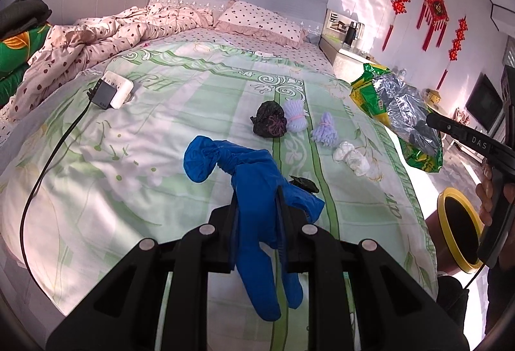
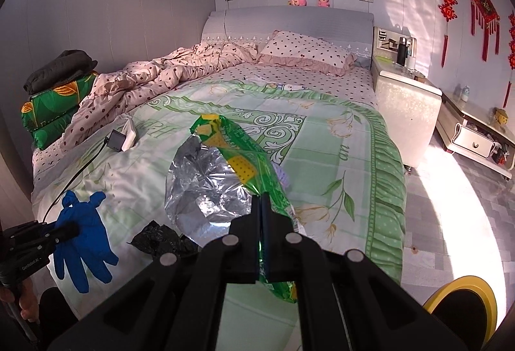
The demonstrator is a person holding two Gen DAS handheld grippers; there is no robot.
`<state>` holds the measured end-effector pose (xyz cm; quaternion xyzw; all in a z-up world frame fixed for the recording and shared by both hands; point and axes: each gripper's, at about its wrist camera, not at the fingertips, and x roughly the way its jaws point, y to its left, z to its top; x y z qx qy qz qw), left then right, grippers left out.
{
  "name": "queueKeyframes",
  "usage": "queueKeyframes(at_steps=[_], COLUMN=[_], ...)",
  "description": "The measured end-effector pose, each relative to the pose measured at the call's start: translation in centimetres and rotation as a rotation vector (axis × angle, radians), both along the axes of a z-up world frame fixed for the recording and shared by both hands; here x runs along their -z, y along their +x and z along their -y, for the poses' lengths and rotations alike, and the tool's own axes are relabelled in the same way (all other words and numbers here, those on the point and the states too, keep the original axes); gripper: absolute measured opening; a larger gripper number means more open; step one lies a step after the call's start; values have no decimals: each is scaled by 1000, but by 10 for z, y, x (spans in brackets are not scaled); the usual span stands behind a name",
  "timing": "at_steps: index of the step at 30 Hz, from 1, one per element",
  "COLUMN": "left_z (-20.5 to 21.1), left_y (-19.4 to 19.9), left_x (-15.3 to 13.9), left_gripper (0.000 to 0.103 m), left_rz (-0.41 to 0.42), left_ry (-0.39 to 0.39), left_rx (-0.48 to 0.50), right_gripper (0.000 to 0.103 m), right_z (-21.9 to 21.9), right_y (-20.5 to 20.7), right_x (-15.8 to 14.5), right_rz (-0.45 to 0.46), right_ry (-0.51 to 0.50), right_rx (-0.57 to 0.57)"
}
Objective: Collect trash
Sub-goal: 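Carry the blue glove and green snack bag over to the yellow-rimmed bin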
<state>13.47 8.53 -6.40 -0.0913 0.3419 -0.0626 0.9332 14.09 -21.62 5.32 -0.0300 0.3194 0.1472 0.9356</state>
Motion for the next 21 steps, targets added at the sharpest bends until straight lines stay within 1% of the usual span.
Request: queueKeyframes(at_steps=[5,10,16,21], left_z=[22,56,115,175], left_y=[-1,0,4,8], left_x=[-29,-55,-83,-102], left_gripper=[18,18,18,18], left_rz=[51,95,137,161], left_ry=[2,-12,-16,-14], left_rx=[33,89,186,279], right_gripper=[1,1,1,1], right_z=[29,66,117,163], right_y=[-21,-40,-64,-82], right_x=[-27,-50,-73,-83], right_rz=[46,84,129,155], right_ry=[14,22,27,34], right_rx=[42,94,171,252])
